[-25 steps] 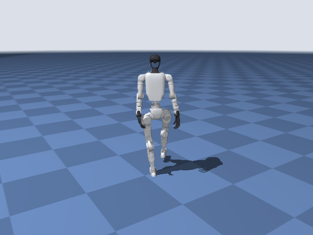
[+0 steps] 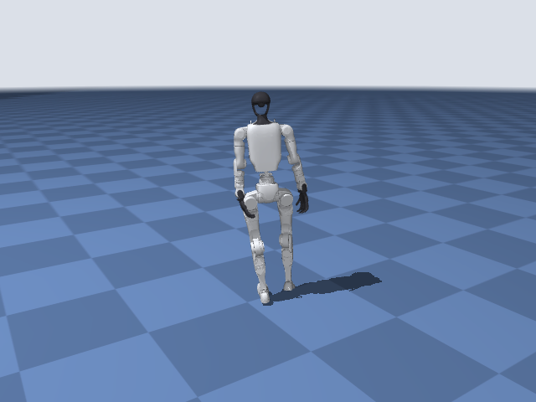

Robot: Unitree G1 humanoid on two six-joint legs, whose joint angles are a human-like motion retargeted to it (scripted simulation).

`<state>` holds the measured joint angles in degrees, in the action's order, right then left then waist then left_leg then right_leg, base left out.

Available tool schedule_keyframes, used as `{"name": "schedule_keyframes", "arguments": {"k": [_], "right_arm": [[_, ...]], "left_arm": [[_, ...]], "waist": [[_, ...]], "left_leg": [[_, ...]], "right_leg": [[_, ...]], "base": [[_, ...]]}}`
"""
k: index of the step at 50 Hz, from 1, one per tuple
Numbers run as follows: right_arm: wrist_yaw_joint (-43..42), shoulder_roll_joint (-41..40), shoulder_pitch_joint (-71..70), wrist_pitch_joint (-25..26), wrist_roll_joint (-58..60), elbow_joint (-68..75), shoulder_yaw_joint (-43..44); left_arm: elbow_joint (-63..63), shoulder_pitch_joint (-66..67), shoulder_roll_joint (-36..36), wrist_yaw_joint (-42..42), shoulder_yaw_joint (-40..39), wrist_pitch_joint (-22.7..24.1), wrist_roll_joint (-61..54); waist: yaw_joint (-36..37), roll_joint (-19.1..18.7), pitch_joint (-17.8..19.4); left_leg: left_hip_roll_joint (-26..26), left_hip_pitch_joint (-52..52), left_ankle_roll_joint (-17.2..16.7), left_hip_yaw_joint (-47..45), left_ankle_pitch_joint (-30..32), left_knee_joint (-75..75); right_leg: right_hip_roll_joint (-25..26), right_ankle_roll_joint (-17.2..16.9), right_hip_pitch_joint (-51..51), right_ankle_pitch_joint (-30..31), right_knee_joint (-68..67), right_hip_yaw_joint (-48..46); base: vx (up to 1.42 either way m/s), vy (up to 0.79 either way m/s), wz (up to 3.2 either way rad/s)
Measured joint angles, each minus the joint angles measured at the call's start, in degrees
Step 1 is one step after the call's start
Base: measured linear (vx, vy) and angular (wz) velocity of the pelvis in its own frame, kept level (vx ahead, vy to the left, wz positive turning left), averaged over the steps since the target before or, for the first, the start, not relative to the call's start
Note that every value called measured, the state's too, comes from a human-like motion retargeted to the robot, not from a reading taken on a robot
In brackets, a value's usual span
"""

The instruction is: In place motions

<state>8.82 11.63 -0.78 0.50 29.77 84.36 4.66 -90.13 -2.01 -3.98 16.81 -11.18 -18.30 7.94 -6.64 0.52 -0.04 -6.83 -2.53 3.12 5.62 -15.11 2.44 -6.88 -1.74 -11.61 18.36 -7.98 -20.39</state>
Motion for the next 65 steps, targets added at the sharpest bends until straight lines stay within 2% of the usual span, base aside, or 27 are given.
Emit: {"name": "schedule_keyframes", "arguments": {"k": [2,3,5,12,20,25,30,34,38,40,42,43,45,47,50,53,55,58,59,60,62,65], "right_arm": [[1.22,-0.22,-1.26,-0.77,-0.66,-3.34,-1.26],[1.86,-0.37,-1.88,-1.09,-0.82,-4.99,-1.97],[2.36,-0.86,-2.83,-1.98,-0.57,-7.35,-3.36],[6.54,-1.76,-6.99,-4.81,3.0,-16.38,-10.07],[5.99,-2.09,-7.11,-6.9,9.13,-19.6,-14.81],[3.14,-1.96,-4.18,-5.19,11.95,-11.62,-12.72],[0.89,-1.51,-2.25,0.57,11.65,3.37,-7.25],[0.81,0.0,0.21,4.56,5.5,10.55,-2.05],[-0.33,1.61,2.18,5.14,-1.53,11.72,2.3],[-1.17,2.58,2.23,4.77,-3.11,11.62,3.6],[-1.33,3.56,1.01,5.11,-3.95,11.55,3.11],[-1.33,4.02,0.13,5.35,-4.01,11.49,2.48],[-1.26,4.61,-1.94,5.79,-3.45,11.25,1.03],[-1.31,4.32,-3.72,5.82,-2.96,10.09,-0.18],[0.4,3.72,-6.33,4.75,-3.41,7.56,-2.32],[3.11,2.63,-9.49,4.18,-2.8,4.75,-3.88],[4.64,1.71,-11.41,3.94,-1.13,1.65,-4.18],[6.16,0.35,-13.53,1.91,0.46,-4.62,-6.66],[6.52,0.06,-14.14,0.98,0.81,-6.51,-7.83],[6.83,-0.18,-14.71,0.0,1.16,-8.3,-9.04],[6.42,-0.77,-15.21,-2.16,3.22,-10.47,-10.91],[4.88,-0.98,-15.12,-4.19,7.46,-11.92,-12.91]], "left_arm": [[-1.04,0.67,-0.34,0.18,-1.08,-0.53,0.01],[-1.49,1.07,-0.52,0.29,-1.6,-0.7,-0.06],[-2.08,2.41,-0.66,0.22,-2.26,-0.94,-0.36],[-4.32,3.43,-1.97,-0.09,-5.28,-1.64,-1.97],[-2.81,2.23,-1.0,0.38,-4.8,-1.84,-2.4],[0.2,0.73,-0.01,1.36,-2.83,-1.76,-1.02],[3.85,0.7,0.28,1.69,-1.58,-0.31,0.41],[5.13,1.92,-0.18,0.6,-2.32,0.29,1.24],[5.76,4.6,-0.42,-0.57,-4.65,0.76,0.63],[5.75,6.14,-0.17,-0.67,-5.27,0.92,-0.02],[5.44,7.02,0.3,-0.52,-5.98,0.72,0.2],[5.23,7.41,0.57,-0.47,-6.49,0.66,0.6],[4.89,8.17,1.11,-0.33,-7.26,0.77,1.54],[4.7,8.52,1.18,-0.36,-6.9,0.89,2.21],[4.8,8.11,0.76,-0.85,-6.16,0.66,3.15],[4.6,7.7,0.42,-1.27,-5.44,0.84,2.33],[3.55,7.22,0.61,-1.02,-5.2,1.03,1.09],[1.37,6.69,0.96,0.26,-6.76,0.52,0.22],[0.74,6.76,1.1,0.43,-7.33,0.31,0.02],[0.12,6.91,1.24,0.51,-7.84,0.11,-0.19],[-1.06,7.82,1.49,0.93,-8.84,-0.53,-0.06],[-2.93,8.48,1.9,2.18,-10.61,-1.6,1.33]], "waist": [[1.77,0.98,-0.94],[2.92,1.48,-1.52],[4.86,1.87,-3.01],[9.97,3.12,-4.56],[8.18,1.23,-3.47],[6.88,-0.35,-3.65],[5.42,-1.34,-3.96],[3.25,-1.67,-4.33],[1.89,-0.68,-5.66],[2.38,0.07,-5.69],[4.77,1.63,-4.07],[5.62,1.78,-3.24],[7.46,1.24,-1.69],[8.72,-0.07,0.46],[13.75,-0.85,5.92],[21.35,1.11,12.32],[25.81,2.51,17.31],[31.81,5.55,24.8],[33.21,6.73,26.28],[34.41,7.88,27.37],[34.25,9.14,27.11],[31.02,9.66,24.07]], "left_leg": [[-1.09,-0.14,0.34,-0.78,-0.42,0.13],[-1.57,-0.33,0.5,-1.53,-0.65,0.15],[-1.87,-0.6,0.58,-2.51,-0.88,-0.25],[-1.37,-1.84,-0.42,-6.62,-2.42,-0.92],[1.27,-3.16,-2.97,-7.88,-2.46,-1.78],[2.78,-3.41,-4.85,-7.15,-2.3,-1.86],[3.85,-2.68,-6.06,-6.37,-2.61,-1.57],[4.8,-3.2,-6.16,-5.77,-3.72,1.39],[4.52,-8.69,-3.64,-7.12,-4.02,11.92],[4.39,-11.92,0.08,-10.47,-1.56,19.63],[2.09,-16.83,5.39,-10.98,0.61,29.19],[1.77,-19.22,5.53,-11.71,0.51,32.62],[2.72,-23.63,3.15,-13.81,1.49,33.95],[3.75,-27.64,-1.33,-13.81,2.24,27.98],[6.92,-33.64,-8.61,-11.67,1.32,14.67],[10.33,-39.89,-14.12,-6.79,-2.09,5.14],[13.85,-43.82,-15.47,-6.54,-3.72,3.77],[19.09,-45.52,-15.35,-9.33,-5.04,5.81],[20.06,-45.75,-15.45,-8.84,-5.16,6.16],[20.82,-46.0,-15.65,-8.02,-5.2,6.35],[21.78,-45.84,-17.18,-8.53,-4.61,5.5],[20.57,-43.99,-18.12,-13.34,-3.36,4.39]], "right_leg": [[-0.37,-2.26,4.28,1.71,1.1,0.3],[-0.48,-4.12,6.08,0.98,1.39,0.74],[-0.47,-5.48,9.64,-2.4,2.37,-0.8],[-0.83,-4.86,12.6,-6.5,6.13,-3.96],[1.07,-2.32,9.82,-13.08,3.67,-2.41],[2.1,-1.04,9.76,-17.5,1.74,-3.31],[3.76,-0.11,10.75,-20.55,1.18,-2.18],[4.64,0.42,11.64,-21.87,1.42,-1.23],[3.82,0.69,11.08,-22.17,2.31,0.63],[2.67,0.8,10.79,-21.94,2.45,1.82],[0.9,1.2,11.11,-21.58,2.06,4.58],[0.59,1.5,11.18,-21.51,1.64,5.64],[0.97,2.32,11.15,-21.39,0.67,7.58],[2.7,3.2,12.12,-21.56,0.26,8.04],[5.01,4.91,15.1,-21.95,-0.17,10.06],[4.06,6.12,17.91,-22.04,-1.24,13.54],[2.6,6.63,19.48,-22.32,-2.92,16.24],[-0.72,7.75,19.77,-24.23,-8.71,21.49],[-1.63,8.09,19.06,-24.85,-10.6,23.17],[-2.41,8.39,18.15,-25.43,-12.35,24.78],[-3.1,8.31,17.59,-25.75,-13.07,25.47],[-3.9,7.05,16.86,-26.17,-13.04,24.12]], "base": [[0.09,-0.07,-0.63],[0.1,-0.08,-0.77],[0.1,-0.09,-0.77],[0.05,-0.13,-0.75],[0.02,-0.15,-0.16],[0.15,-0.23,0.24],[0.22,-0.28,0.24],[0.26,-0.32,0.23],[0.21,-0.32,-0.15],[0.17,-0.14,-0.71],[0.09,-0.12,-1.25],[0.03,-0.09,-1.21],[0.01,-0.06,-0.98],[-0.05,-0.06,-0.52],[-0.1,-0.11,-0.87],[-0.1,-0.18,-1.25],[-0.12,-0.16,-1.23],[-0.07,-0.1,-1.54],[-0.03,-0.07,-1.36],[0.0,-0.07,-0.93],[0.06,-0.03,-0.31],[0.11,0.12,0.49]]}}
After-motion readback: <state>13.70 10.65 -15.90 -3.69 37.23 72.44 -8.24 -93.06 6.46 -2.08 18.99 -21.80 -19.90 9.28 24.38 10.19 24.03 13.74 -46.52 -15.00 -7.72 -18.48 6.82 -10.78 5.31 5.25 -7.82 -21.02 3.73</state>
